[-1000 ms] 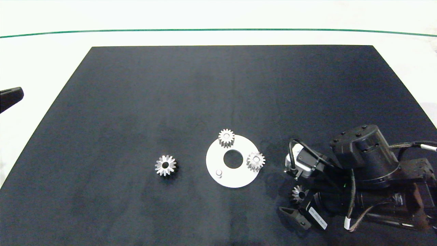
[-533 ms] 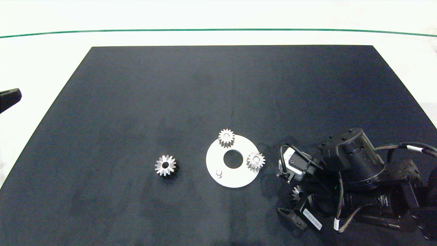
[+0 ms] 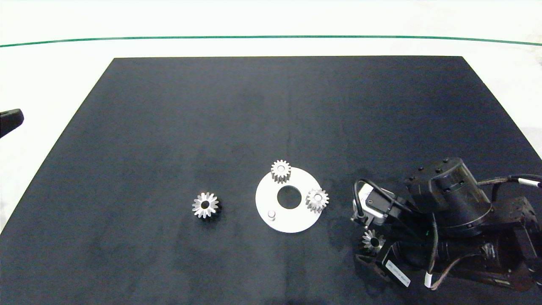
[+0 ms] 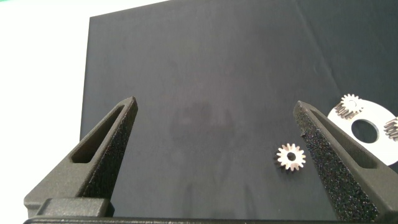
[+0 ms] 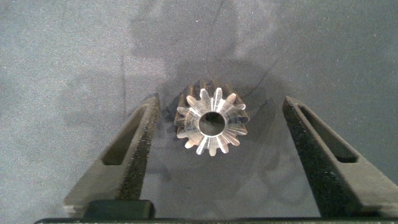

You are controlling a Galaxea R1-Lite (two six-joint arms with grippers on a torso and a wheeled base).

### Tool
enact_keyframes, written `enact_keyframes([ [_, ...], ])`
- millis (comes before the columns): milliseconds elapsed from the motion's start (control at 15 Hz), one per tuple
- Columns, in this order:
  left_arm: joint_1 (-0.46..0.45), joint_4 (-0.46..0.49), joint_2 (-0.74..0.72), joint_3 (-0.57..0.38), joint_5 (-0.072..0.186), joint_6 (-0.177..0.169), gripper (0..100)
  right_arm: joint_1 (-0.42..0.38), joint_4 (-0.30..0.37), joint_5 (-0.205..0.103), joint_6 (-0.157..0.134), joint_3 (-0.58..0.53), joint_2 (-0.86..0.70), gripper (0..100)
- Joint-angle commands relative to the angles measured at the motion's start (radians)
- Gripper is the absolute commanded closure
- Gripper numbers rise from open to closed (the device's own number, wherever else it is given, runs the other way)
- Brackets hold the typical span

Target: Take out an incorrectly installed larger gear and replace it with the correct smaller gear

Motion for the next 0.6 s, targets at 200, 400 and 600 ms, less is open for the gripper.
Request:
enact_keyframes([
  [200,0.001,0.002,-0.004,0.012,0.001,0.001,0,0.0,-0.001,0.001,0.038,0.003,0.003,30],
  [400,0.001,0.0,-0.004,0.015,0.001,0.001,0,0.0,-0.001,0.001,0.039,0.003,0.005,36],
  [600,0.001,0.0,-0.012,0.017,0.001,0.001,0,0.001,-0.001,0.001,0.062,0.003,0.008,42],
])
